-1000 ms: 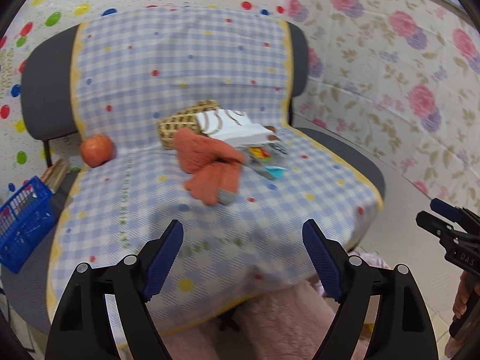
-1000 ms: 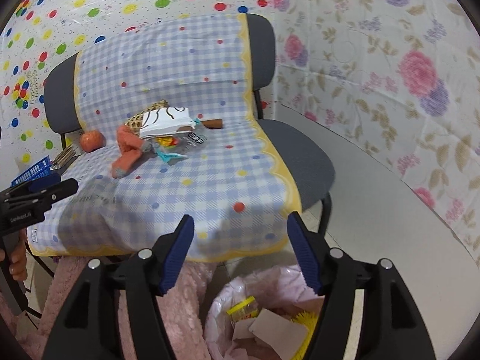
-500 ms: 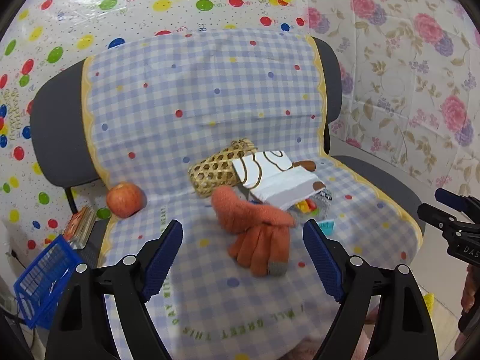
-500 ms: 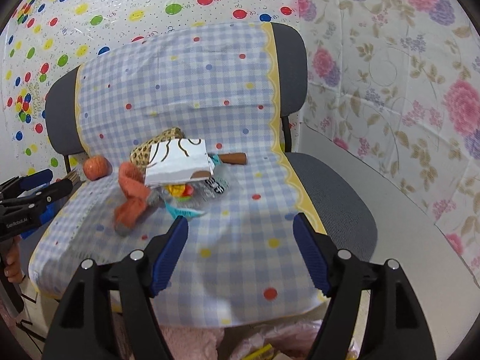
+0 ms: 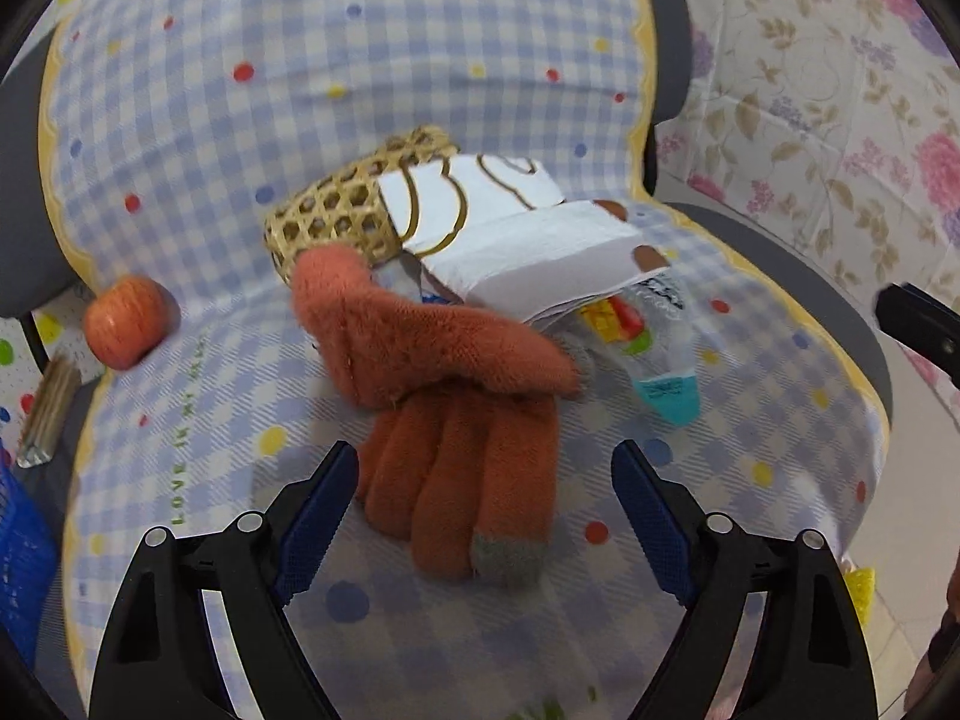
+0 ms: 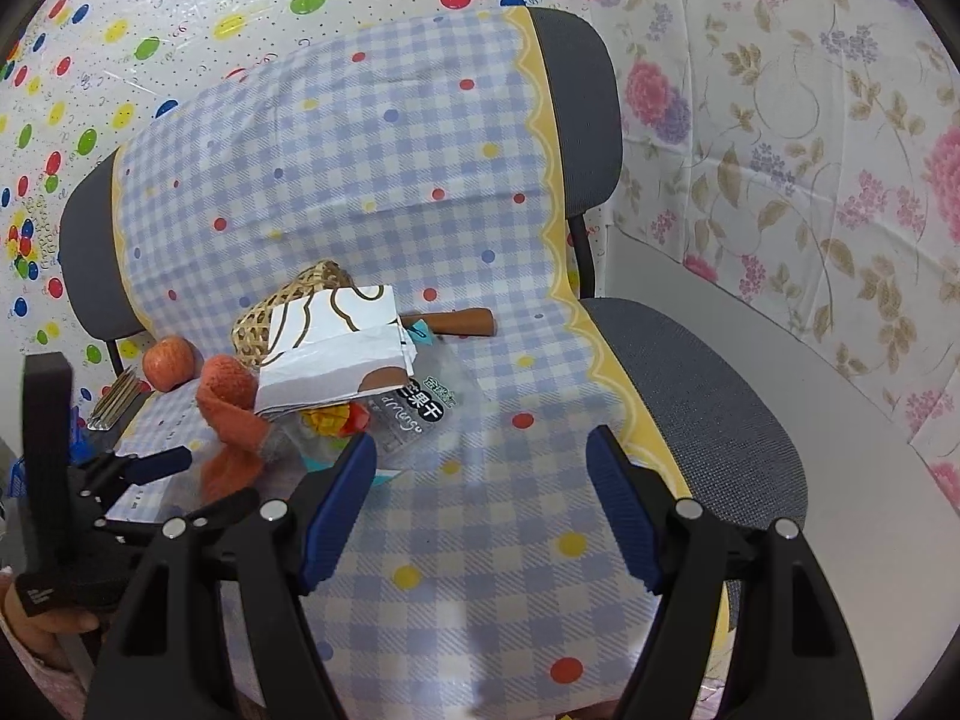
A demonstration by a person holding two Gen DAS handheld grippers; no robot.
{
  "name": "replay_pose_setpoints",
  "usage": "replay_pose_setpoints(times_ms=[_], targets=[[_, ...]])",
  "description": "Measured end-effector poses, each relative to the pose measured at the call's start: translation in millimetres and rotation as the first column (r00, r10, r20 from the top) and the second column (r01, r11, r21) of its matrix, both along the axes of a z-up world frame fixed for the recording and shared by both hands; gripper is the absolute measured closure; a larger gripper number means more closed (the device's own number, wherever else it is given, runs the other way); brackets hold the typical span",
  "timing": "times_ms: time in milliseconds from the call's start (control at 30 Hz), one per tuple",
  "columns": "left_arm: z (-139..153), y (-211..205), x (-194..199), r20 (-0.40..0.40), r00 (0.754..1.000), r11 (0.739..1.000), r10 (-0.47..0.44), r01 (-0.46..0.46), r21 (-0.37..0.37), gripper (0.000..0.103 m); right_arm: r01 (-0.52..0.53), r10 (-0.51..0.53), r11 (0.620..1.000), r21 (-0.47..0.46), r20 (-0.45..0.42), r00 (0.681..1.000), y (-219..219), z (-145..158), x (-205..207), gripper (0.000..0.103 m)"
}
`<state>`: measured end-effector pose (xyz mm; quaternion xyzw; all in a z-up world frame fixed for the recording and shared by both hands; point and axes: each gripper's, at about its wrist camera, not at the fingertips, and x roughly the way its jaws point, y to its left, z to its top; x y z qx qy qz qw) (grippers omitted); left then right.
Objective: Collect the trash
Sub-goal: 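Grasp the orange knit glove with the left gripper, then grasp the white paper bag with the right gripper while the left holds the glove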
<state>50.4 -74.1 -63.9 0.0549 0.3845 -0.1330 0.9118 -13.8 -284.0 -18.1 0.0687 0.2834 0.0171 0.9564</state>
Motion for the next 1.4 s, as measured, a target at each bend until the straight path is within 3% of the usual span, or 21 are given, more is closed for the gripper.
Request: replay_pose_setpoints(times_ms=[133,233,267,733,867,900,1033,1133,1400], targets=[[-9,9,18,-0.050,0.998,0.998,0.030,-0.032,-0.049,0.040,-0.004,0.004,1.000,0.002,-0.007,1.000,1,-3,2,0.031],[-7,16,18,-0.032,0.999,0.999,0.032,-0.033,-0.039,0.070,-0.022,0.022,1.000,-0.002,-0.016,1.000,5,-4,2,0.032],[-3,23,16,-0.023,0.999,0.998,0.030,-0.031,-0.054,0.091,-0.030,0.030,1.000,-0.004,-0.019,0.999,7,-4,2,0.033],[73,101,-31,0.170,0.975,0.984,0.142,-0.121,-0.130,0.092,-0.112,0.111,0.993,-0.026,-0.015,0.994,48,4,26,0.032],[68,103,-29,0.174,0.975,0.985,0.142,-0.122,-0.122,0.092,-0.131,0.131,0.991,0.011,-0.026,0.991,54,-2,49,0.057],[65,102,-26,0.167,0.976,0.986,0.141,-0.123,-0.113,0.092,-0.136,0.137,0.990,0.027,-0.032,0.990,55,-3,55,0.059],[49,99,-17,0.145,0.980,0.989,0.135,-0.123,-0.084,0.092,-0.137,0.143,0.986,0.099,-0.056,0.988,51,-12,86,0.057],[41,99,-12,0.133,0.982,0.990,0.131,-0.122,-0.074,0.092,-0.130,0.141,0.981,0.145,-0.073,0.987,46,-18,107,0.047],[24,100,-1,0.088,0.988,0.989,0.130,-0.124,-0.078,0.092,-0.109,0.147,0.965,0.238,-0.146,0.978,41,-46,147,0.048]])
